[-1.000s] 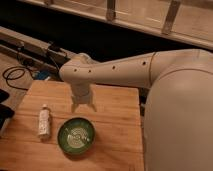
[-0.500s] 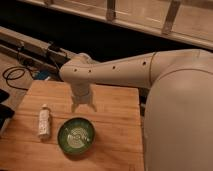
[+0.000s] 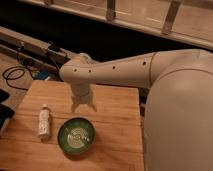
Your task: Place the bottle in the ceramic bowl
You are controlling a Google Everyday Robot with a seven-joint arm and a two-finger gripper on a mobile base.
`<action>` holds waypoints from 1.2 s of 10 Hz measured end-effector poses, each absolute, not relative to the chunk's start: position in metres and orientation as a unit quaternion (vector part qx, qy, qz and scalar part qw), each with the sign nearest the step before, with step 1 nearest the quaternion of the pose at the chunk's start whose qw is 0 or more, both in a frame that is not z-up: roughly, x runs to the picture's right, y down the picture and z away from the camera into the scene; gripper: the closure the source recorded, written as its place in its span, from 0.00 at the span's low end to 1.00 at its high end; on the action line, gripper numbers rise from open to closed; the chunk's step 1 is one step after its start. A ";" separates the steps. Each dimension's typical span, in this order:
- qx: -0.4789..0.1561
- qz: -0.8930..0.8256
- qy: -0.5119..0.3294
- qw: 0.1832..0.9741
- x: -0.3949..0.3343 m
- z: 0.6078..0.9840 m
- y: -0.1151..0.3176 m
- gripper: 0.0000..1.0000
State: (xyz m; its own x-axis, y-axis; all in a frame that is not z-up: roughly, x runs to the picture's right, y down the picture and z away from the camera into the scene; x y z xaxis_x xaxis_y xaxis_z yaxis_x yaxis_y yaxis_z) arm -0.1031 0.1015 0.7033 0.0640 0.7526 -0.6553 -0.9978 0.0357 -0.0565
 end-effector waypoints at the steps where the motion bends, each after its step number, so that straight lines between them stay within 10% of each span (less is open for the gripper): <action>1: -0.262 0.643 0.234 0.681 -0.103 0.703 0.102 0.35; 12: -0.239 0.623 0.223 0.710 -0.120 0.717 0.071 0.35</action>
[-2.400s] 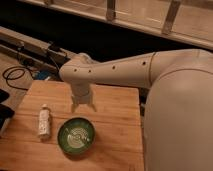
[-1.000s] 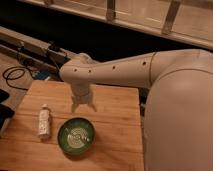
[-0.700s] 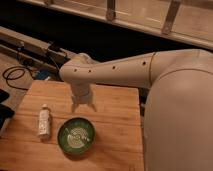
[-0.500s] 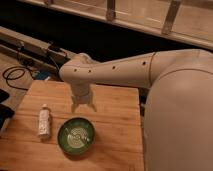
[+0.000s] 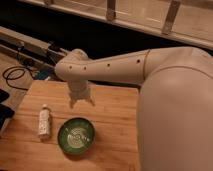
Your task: Place the bottle in the ceramic bowl
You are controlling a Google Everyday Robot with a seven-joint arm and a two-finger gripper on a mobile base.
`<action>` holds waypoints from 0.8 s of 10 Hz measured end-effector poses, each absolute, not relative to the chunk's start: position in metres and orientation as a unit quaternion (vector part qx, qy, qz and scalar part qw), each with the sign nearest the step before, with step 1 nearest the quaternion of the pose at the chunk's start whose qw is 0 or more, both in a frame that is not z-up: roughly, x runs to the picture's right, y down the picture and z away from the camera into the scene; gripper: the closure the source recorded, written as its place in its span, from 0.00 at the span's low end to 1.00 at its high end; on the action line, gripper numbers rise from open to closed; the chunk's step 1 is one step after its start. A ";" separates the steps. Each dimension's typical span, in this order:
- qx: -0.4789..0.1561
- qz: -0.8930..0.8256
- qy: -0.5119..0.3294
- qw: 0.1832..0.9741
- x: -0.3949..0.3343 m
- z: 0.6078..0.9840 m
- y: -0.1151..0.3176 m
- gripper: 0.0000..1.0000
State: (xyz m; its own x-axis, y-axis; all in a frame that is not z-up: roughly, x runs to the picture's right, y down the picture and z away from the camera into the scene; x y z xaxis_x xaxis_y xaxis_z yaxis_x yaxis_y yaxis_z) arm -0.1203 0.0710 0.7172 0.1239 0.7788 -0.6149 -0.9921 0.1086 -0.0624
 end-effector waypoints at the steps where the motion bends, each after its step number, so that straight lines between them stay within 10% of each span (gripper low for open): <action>1: -0.235 0.610 0.222 0.724 -0.133 0.733 0.060 0.35; 8: -0.274 0.568 0.129 0.765 -0.189 0.757 0.040 0.35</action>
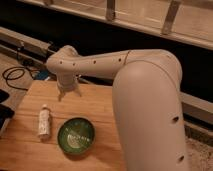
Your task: Place the bottle in the ceramic bowl
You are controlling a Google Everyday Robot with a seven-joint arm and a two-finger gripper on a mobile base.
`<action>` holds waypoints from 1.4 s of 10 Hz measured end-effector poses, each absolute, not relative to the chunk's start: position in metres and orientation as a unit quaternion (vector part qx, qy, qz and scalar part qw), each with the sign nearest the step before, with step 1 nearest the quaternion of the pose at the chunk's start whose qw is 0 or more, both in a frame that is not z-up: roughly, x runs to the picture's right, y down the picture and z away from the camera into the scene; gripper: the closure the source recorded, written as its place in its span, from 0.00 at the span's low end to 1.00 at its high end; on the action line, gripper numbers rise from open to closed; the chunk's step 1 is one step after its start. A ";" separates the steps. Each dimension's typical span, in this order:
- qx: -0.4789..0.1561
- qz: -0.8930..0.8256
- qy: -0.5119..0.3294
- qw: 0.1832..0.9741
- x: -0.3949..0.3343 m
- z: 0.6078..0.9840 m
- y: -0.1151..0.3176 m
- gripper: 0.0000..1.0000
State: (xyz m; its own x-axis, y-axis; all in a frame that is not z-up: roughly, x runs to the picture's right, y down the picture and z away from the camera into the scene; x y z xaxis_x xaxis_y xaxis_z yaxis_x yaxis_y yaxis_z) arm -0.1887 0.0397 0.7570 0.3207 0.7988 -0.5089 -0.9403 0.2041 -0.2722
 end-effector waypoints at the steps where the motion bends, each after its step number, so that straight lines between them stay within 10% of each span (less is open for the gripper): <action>1: -0.273 0.568 0.129 0.765 -0.188 0.757 0.040 0.35; 10: -0.186 0.532 0.207 0.799 -0.217 0.739 0.067 0.35; 14: -0.231 0.520 0.067 0.819 -0.244 0.732 0.068 0.35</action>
State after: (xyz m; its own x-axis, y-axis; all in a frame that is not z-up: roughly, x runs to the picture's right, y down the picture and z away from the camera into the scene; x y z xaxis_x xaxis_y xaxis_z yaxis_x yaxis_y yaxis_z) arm -0.2440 0.0676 0.7317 0.4496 0.8216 -0.3504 -0.8835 0.3515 -0.3096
